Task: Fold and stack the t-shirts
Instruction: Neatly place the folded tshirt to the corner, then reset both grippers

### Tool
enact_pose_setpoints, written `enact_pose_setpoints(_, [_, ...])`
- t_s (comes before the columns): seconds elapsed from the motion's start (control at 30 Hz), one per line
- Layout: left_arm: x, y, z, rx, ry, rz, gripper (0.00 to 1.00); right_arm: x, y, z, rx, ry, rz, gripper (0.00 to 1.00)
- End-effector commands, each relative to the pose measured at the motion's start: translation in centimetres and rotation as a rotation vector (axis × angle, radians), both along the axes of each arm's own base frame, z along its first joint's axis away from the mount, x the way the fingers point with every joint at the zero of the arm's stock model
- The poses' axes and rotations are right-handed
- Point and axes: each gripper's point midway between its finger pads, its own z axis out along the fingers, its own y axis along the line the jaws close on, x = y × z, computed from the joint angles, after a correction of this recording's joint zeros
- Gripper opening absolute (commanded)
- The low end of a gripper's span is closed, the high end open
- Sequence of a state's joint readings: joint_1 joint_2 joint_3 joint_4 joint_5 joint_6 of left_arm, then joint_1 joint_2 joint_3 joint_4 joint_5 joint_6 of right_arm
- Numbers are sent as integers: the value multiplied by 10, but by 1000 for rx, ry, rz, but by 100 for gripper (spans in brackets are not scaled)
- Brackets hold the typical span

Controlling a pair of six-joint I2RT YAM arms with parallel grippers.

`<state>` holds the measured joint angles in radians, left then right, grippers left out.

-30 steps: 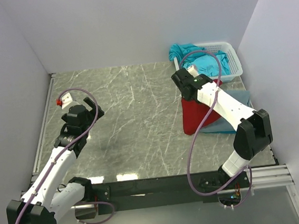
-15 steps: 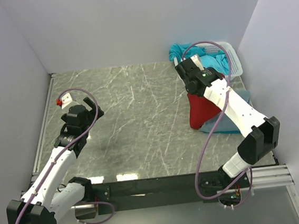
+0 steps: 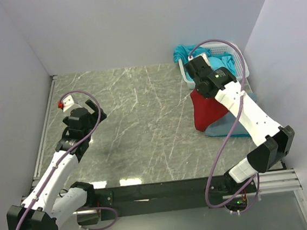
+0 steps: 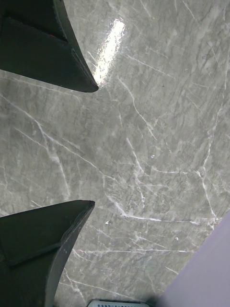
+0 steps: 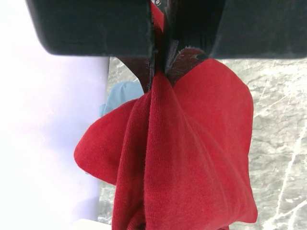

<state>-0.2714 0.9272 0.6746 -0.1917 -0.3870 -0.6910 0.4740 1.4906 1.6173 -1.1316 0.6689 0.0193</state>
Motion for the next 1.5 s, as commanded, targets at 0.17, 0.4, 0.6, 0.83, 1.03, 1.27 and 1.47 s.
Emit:
enact_pose_setpoints(0.17, [4, 5, 8, 20, -29, 12, 100, -8, -36, -2, 16, -12, -65, 0])
enact_pose_setpoints(0.4, [3, 10, 7, 34, -23, 38, 99, -2, -97, -39, -21, 97, -209, 0])
enact_pose_setpoints(0.6, [3, 15, 10, 44, -25, 67, 99, -1, -152, -74, -83, 210, -349, 2])
enact_pose_setpoints(0.83, [2, 20, 8, 46, -12, 98, 99, -3, -186, -103, -86, 267, -476, 41])
enact_pose_setpoints(1.03, [2, 20, 8, 44, -10, 101, 99, 0, -194, -108, -80, 229, -573, 88])
enact_pose_setpoints(1.27, [1, 20, 9, 31, -13, 105, 99, 28, -163, -68, 190, -53, -507, 90])
enact_pose_setpoints(1.47, [1, 12, 17, -10, -36, 78, 99, 40, -99, -17, 548, -322, -249, 91])
